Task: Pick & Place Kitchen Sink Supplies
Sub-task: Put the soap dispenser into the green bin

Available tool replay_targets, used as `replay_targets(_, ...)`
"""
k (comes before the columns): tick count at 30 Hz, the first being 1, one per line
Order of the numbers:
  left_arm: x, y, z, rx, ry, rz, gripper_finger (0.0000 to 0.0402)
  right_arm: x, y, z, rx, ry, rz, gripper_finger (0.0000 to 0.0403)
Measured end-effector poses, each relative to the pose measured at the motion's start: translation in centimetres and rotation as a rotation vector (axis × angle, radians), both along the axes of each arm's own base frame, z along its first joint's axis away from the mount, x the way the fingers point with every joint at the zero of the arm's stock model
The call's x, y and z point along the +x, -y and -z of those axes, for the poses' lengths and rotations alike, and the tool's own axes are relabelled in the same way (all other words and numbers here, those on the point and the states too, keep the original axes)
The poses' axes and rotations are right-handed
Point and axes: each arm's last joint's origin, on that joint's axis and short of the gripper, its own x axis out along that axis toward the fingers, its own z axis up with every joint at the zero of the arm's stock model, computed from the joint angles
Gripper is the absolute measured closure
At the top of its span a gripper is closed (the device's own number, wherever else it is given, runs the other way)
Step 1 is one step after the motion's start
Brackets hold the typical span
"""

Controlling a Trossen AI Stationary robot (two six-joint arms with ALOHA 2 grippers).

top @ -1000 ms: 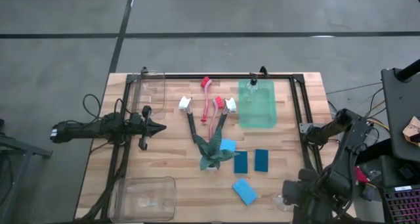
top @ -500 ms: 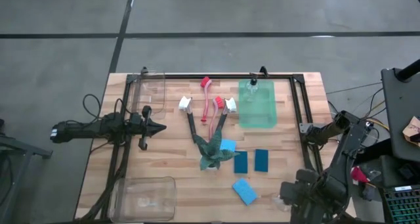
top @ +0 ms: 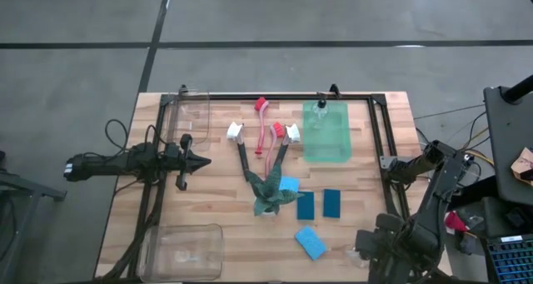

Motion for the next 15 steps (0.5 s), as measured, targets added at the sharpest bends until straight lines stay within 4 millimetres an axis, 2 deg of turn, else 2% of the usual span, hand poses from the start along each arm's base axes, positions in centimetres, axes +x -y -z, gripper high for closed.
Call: replay_targets(15,0.00,0.00,0.00,0.000,0.000,0.000,0.0401,0.15,-0.08,0.03,0.002,0.028,-0.015,0.0322)
